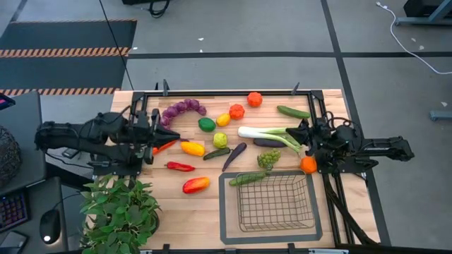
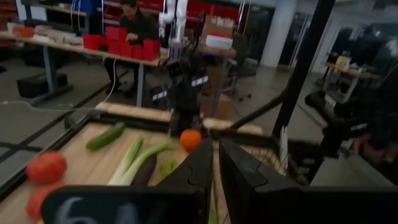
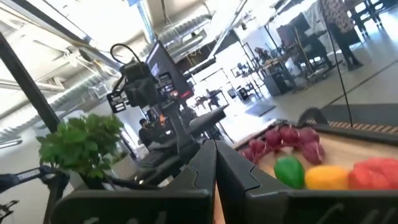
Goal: Build produce basket
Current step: Put the green chili pepper into the wire basket
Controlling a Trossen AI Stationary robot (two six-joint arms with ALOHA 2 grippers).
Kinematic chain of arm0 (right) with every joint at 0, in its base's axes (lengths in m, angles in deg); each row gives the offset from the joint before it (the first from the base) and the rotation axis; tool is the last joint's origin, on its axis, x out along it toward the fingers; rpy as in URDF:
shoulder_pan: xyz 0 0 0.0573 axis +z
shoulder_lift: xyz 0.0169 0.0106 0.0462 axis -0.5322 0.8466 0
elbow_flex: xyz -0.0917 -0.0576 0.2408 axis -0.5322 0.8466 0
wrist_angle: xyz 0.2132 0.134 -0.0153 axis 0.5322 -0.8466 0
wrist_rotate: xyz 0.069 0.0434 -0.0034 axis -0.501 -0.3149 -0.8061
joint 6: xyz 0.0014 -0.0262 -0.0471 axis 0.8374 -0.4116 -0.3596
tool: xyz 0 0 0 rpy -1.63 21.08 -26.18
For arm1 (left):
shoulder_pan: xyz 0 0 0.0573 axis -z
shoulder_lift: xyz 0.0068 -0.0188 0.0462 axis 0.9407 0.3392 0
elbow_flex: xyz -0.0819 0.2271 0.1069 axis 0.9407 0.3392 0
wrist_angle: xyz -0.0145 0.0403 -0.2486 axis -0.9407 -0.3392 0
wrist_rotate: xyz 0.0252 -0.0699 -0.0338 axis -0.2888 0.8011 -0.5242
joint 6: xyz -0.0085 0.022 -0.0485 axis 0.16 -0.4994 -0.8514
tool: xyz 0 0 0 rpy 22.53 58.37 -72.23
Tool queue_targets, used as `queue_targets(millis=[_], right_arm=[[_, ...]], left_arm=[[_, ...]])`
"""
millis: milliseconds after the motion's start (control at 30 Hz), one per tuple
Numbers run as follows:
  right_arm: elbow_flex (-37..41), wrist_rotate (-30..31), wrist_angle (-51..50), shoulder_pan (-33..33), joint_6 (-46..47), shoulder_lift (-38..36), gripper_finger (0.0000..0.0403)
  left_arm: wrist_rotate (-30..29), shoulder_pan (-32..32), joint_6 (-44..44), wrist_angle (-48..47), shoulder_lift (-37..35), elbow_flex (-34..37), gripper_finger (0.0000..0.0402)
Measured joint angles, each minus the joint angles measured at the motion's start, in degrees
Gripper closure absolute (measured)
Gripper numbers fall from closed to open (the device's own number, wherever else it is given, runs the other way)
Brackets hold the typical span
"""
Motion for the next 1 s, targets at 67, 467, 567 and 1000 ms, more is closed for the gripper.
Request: queue_targets(millis=[67,467,567,1000], right_arm=[[-3.1,0.0,0.0,-0.6,-0.7,2.8,0.0389],[-36.5,-8.0,-21.5,-5.4,-3.9,34.6,0.0389],[-45.5,-12.7,-31.5,-7.1,-0.8,43.0,0.0389],[-59.8,-17.9,-23.1,-9.0,18.0,60.9,0.0389]], left_arm=[[0.0,0.0,-1.5,0.1,1.3,-2.4,0.0367],[0.0,0.0,-3.2,0.3,2.3,-9.5,0.0368],[0.0,0.0,-3.3,0.1,2.4,-9.6,0.0366],[-4.3,0.0,-1.4,-14.5,3.9,-9.6,0.0307]])
